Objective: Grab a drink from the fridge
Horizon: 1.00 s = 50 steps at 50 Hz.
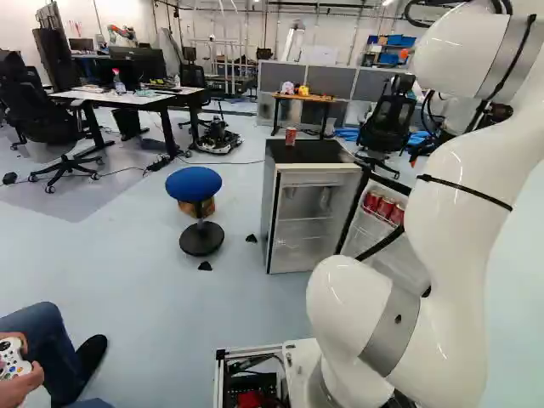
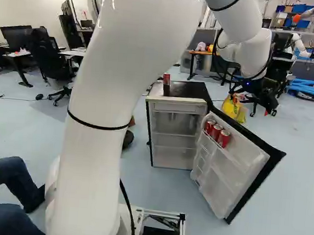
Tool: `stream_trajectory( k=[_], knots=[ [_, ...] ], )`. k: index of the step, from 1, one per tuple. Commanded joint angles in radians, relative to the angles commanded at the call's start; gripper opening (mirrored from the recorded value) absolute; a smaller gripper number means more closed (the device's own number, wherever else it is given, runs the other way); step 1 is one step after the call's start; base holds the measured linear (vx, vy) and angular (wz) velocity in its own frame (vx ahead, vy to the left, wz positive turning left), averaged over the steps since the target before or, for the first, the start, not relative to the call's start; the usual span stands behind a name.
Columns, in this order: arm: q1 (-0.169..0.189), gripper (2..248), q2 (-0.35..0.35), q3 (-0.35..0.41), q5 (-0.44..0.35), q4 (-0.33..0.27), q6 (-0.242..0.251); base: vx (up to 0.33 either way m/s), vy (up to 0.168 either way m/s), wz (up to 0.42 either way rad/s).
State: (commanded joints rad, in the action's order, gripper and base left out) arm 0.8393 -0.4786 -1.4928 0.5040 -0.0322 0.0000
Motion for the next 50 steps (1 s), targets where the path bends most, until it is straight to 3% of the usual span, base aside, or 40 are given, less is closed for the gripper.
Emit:
stream_trajectory(
  k=[50],
  knots=[
    [0.045, 247, -0.32, -0.338, 0.208, 0.097, 0.0, 0.0, 0.0, 0.0]
  ],
)
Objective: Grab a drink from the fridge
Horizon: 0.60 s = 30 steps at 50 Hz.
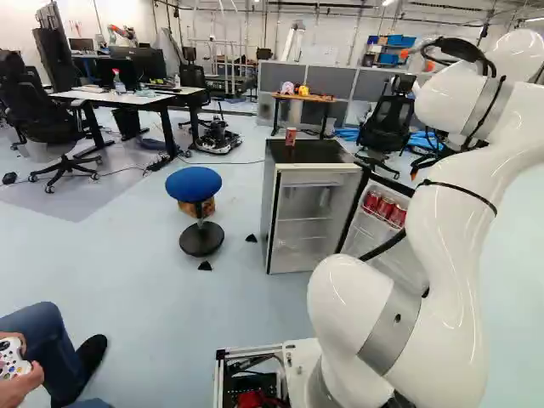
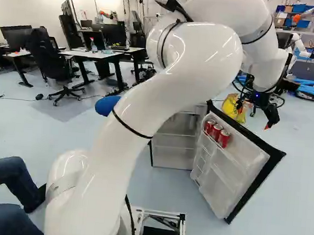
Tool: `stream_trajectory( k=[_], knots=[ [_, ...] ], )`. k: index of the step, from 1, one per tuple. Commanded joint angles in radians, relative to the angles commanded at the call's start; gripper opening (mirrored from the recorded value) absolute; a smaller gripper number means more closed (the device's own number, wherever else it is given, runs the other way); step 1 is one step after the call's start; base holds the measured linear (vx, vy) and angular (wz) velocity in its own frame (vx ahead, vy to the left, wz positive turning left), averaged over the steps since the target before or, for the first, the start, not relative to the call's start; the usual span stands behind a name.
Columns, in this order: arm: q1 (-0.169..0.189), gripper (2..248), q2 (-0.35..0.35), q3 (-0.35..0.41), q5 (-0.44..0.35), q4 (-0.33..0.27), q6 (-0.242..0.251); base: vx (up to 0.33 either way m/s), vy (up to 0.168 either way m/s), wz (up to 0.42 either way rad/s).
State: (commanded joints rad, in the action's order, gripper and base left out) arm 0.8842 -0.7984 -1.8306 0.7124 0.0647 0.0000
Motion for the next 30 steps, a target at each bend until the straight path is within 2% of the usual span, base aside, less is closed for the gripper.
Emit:
stream_trajectory(
  k=[22, 30],
  knots=[
    [0.011, 247, -0.156, -0.18, 0.089, 0.042, 0.0, 0.0, 0.0, 0.0],
    [0.013, 247, -0.188, -0.208, 0.099, 0.044, 0.0, 0.0, 0.0, 0.0]
  ],
)
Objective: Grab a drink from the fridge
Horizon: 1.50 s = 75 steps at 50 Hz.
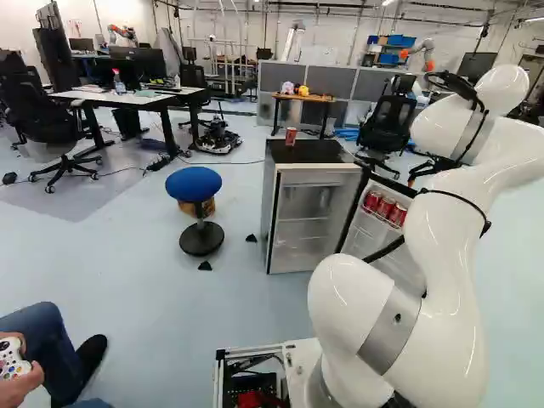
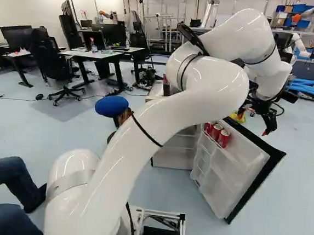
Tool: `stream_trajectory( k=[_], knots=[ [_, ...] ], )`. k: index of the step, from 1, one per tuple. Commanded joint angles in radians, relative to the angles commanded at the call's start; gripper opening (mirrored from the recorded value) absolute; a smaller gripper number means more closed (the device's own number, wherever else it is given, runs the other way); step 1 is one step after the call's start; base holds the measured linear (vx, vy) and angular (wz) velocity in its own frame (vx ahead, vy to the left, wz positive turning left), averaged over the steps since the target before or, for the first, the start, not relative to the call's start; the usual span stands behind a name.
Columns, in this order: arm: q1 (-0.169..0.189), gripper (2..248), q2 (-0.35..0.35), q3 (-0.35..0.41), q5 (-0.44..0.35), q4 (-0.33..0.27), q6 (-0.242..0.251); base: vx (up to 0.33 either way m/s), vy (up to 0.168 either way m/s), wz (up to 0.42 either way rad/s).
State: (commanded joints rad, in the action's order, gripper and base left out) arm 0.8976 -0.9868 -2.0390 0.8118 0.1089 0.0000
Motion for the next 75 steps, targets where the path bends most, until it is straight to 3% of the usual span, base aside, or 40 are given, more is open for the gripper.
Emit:
stream_trajectory(
  k=[26, 75],
  knots=[
    [0.002, 247, -0.017, -0.003, 0.014, 0.0, 0.0, 0.0, 0.0, 0.0],
    [0.026, 247, 0.063, 0.131, 0.076, 0.0, 0.0, 0.0, 0.0, 0.0]
  ],
)
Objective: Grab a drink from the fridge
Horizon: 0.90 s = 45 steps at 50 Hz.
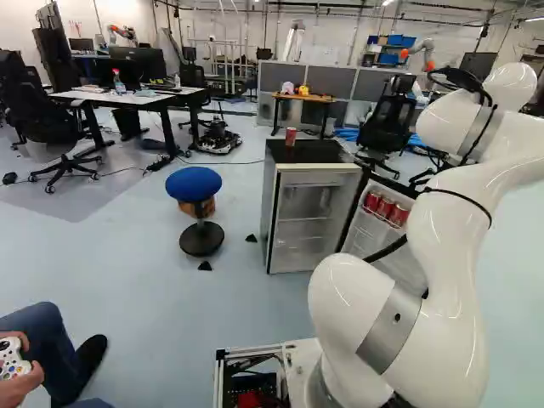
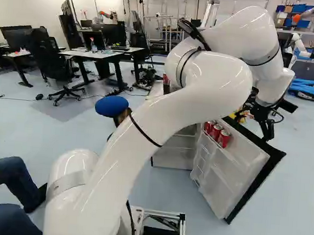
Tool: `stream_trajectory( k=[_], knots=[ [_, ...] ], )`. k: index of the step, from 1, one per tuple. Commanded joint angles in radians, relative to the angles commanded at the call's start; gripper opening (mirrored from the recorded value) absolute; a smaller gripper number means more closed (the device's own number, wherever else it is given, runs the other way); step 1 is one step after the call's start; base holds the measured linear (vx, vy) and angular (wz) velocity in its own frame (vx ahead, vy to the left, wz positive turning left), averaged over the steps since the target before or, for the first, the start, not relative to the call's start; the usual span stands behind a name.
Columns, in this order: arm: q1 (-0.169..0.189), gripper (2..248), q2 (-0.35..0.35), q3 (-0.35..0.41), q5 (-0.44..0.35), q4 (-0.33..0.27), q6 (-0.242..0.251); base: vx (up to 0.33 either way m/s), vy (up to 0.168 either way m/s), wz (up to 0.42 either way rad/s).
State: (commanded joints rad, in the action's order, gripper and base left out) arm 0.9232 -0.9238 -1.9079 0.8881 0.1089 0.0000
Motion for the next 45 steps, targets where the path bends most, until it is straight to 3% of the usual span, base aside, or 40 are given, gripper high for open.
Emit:
stream_trajectory(
  k=[45],
  knots=[
    [0.019, 247, 0.079, 0.136, 0.055, 0.0, 0.0, 0.0, 0.0, 0.0]
  ],
)
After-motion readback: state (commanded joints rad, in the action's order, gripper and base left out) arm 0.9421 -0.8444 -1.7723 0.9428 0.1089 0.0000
